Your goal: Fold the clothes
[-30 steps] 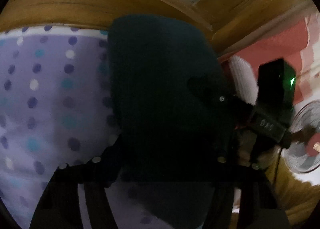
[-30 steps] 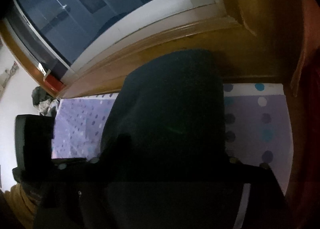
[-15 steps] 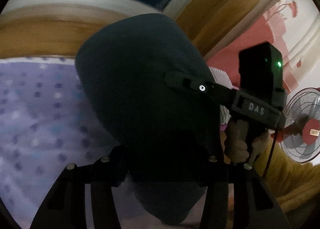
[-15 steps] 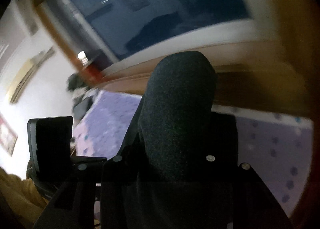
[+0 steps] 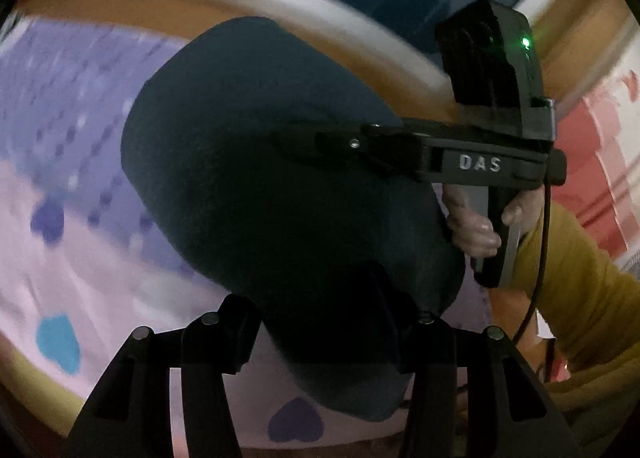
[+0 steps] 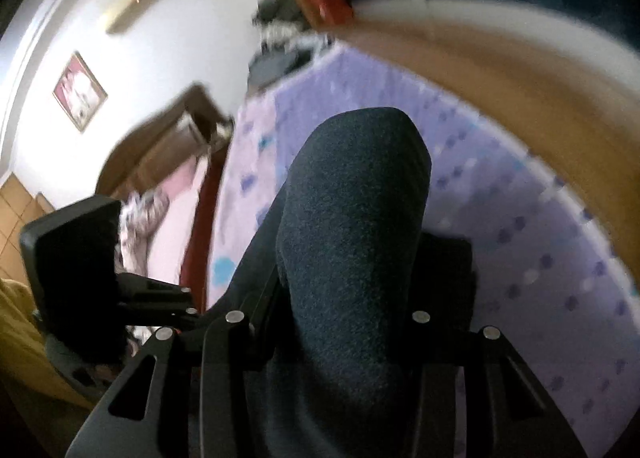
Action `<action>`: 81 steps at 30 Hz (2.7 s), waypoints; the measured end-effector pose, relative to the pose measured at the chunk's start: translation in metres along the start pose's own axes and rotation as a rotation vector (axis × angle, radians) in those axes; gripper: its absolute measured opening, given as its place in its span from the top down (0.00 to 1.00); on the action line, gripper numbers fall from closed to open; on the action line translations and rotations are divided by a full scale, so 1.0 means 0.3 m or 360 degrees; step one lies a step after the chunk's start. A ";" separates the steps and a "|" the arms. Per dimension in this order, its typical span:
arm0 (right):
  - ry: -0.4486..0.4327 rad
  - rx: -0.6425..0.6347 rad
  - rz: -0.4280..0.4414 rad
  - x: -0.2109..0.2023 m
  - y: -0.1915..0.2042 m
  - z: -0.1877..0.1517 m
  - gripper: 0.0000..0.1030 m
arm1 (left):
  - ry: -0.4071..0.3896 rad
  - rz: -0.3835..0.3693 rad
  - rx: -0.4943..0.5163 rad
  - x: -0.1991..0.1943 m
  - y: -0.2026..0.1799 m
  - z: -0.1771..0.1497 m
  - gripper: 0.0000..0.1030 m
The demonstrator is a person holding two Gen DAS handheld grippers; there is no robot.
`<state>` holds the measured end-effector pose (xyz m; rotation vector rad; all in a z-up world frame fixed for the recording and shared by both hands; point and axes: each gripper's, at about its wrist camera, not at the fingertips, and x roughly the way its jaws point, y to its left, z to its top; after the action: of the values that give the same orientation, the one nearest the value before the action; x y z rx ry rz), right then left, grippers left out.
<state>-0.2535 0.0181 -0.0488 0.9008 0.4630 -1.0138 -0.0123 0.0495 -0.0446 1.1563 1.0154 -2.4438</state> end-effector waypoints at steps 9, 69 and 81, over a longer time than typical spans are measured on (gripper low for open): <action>-0.0054 0.0221 -0.0040 -0.048 -0.084 -0.066 0.47 | 0.0080 0.0010 0.0080 -0.014 -0.015 -0.043 0.51; -0.1172 0.2281 -0.1030 -0.028 0.318 -0.557 0.23 | 0.0873 -0.0781 0.0994 0.213 0.264 0.522 0.28; -0.1015 0.2015 -0.1161 0.019 0.278 -0.468 0.00 | 0.0902 -0.0634 0.1226 0.229 0.167 0.416 0.03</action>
<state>-0.1689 0.1491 -0.0973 1.4371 -0.5487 -2.2637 -0.1047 -0.0680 -0.0658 2.1547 0.4052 -3.0191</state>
